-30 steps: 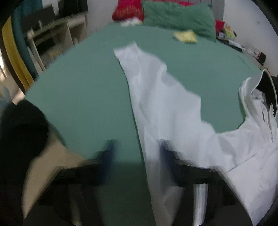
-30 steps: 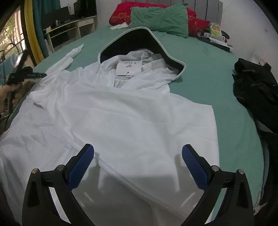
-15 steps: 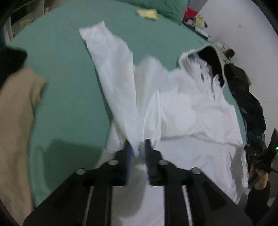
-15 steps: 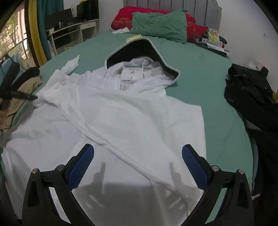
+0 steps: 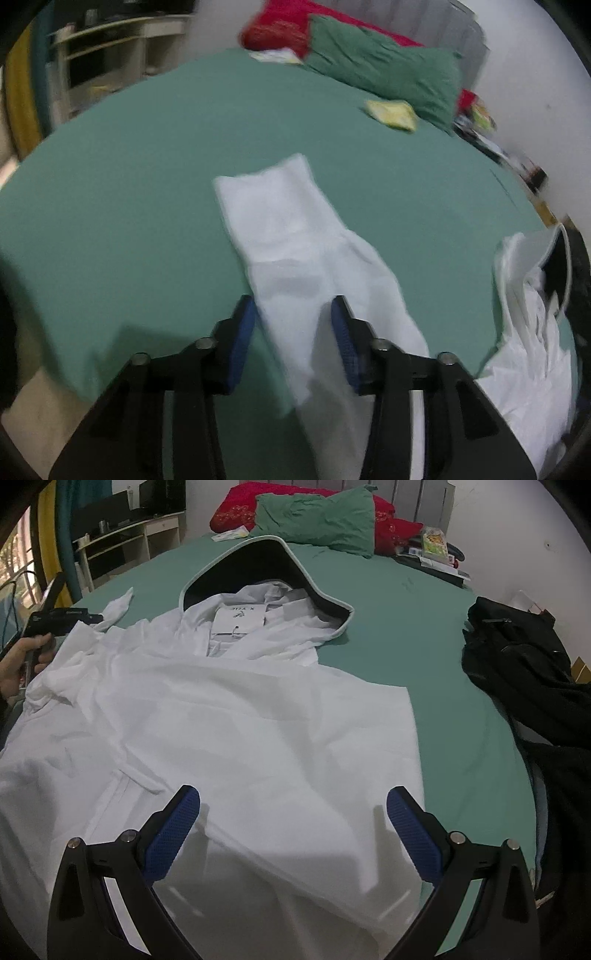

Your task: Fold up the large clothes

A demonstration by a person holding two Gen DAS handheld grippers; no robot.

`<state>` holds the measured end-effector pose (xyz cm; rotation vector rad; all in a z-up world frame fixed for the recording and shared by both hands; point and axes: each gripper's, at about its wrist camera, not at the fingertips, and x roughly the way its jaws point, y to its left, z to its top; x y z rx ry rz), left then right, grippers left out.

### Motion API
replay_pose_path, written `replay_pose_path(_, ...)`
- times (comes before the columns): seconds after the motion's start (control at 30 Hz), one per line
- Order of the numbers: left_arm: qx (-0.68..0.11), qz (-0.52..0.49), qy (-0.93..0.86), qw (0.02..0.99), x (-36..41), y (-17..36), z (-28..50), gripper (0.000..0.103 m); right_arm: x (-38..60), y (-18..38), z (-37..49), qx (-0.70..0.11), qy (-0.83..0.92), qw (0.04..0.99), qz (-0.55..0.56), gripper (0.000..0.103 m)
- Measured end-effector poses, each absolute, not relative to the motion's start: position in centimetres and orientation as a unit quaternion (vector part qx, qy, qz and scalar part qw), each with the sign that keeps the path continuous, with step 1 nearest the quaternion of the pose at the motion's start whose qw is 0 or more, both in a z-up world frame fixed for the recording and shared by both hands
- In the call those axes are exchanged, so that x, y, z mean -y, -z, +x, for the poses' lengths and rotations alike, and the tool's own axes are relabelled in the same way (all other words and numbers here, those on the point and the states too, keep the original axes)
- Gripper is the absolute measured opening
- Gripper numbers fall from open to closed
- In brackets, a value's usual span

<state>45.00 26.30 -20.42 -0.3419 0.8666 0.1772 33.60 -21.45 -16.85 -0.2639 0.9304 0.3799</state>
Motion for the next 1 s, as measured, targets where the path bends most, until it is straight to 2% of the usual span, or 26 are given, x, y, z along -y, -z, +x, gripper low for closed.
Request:
replay_pose_path(0.03,-0.417,-0.177,-0.074,0.889,-26.1,20.2,45.0,0.002,21.5,16.7,33.5,-0.442,-0.182,0.869,-0.127,0.1)
replay_pose_path(0.13,-0.389,-0.191,-0.084,0.897,-25.6,18.0,44.2,0.002,21.8,16.0,33.1,-0.435,-0.185,0.873,-0.123,0.1)
replay_pose_path(0.3,-0.31,-0.181,-0.089,0.929,-22.2,9.4,41.2,0.002,23.1,13.9,32.1,-0.423,-0.195,0.879,-0.1,0.1)
replay_pose_path(0.47,-0.271,-0.147,-0.038,0.951,-14.2,1.9,39.5,0.002,25.0,11.9,30.4,-0.398,-0.199,0.892,-0.085,0.1)
replay_pose_path(0.6,-0.27,-0.105,0.024,0.957,-5.0,-0.7,38.1,0.002,27.8,11.2,29.5,-0.391,-0.199,0.898,-0.042,0.1)
replay_pose_path(0.73,-0.307,-0.098,0.082,0.943,2.9,1.6,37.5,0.002,30.1,11.3,29.1,-0.387,-0.187,0.903,-0.018,0.1)
replay_pose_path(0.87,-0.396,-0.087,0.156,0.901,10.7,7.7,37.6,0.002,32.3,11.0,28.8,-0.374,-0.157,0.914,-0.029,0.1)
replay_pose_path(0.93,-0.444,-0.076,0.194,0.871,13.1,10.8,37.3,0.008,33.2,11.4,29.1,-0.376,-0.151,0.914,-0.014,0.1)
replay_pose_path(0.97,-0.457,-0.078,0.202,0.863,13.5,12.0,36.5,0.02,33.5,11.7,29.3,-0.38,-0.153,0.912,-0.001,0.1)
replay_pose_path(1.0,-0.465,-0.079,0.203,0.858,13.2,12.7,35.6,0.037,33.8,12.2,29.5,-0.386,-0.157,0.909,0.012,0.1)
